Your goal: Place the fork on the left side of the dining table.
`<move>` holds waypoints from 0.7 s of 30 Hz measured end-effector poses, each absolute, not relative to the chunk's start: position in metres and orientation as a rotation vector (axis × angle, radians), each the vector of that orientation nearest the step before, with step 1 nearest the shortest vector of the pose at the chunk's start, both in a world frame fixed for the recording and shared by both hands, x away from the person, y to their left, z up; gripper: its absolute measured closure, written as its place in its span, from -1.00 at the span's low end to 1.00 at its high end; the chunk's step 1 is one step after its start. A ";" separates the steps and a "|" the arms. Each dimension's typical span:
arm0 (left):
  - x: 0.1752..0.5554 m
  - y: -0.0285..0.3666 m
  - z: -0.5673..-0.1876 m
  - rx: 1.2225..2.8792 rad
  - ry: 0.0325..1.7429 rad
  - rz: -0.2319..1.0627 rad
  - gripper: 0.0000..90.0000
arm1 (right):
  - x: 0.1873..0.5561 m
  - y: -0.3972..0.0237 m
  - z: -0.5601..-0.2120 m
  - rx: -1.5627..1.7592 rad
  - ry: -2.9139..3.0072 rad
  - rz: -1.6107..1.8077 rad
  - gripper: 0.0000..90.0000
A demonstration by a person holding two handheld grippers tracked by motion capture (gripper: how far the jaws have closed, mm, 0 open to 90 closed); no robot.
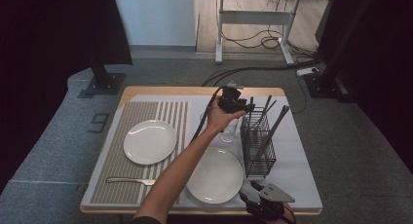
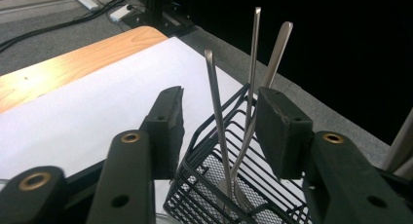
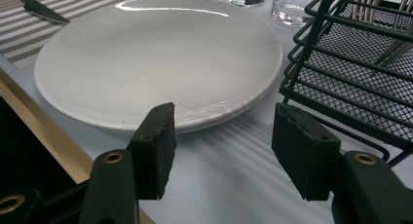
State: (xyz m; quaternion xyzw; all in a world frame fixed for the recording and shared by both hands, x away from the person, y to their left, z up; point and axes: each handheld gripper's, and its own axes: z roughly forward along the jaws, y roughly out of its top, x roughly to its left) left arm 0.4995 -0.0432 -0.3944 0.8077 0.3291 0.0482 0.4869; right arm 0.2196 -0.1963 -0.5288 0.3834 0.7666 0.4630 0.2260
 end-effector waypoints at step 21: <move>0.509 -0.051 -0.397 1.960 0.820 0.108 0.36 | 0.218 -0.193 -0.531 1.035 2.131 1.259 -0.07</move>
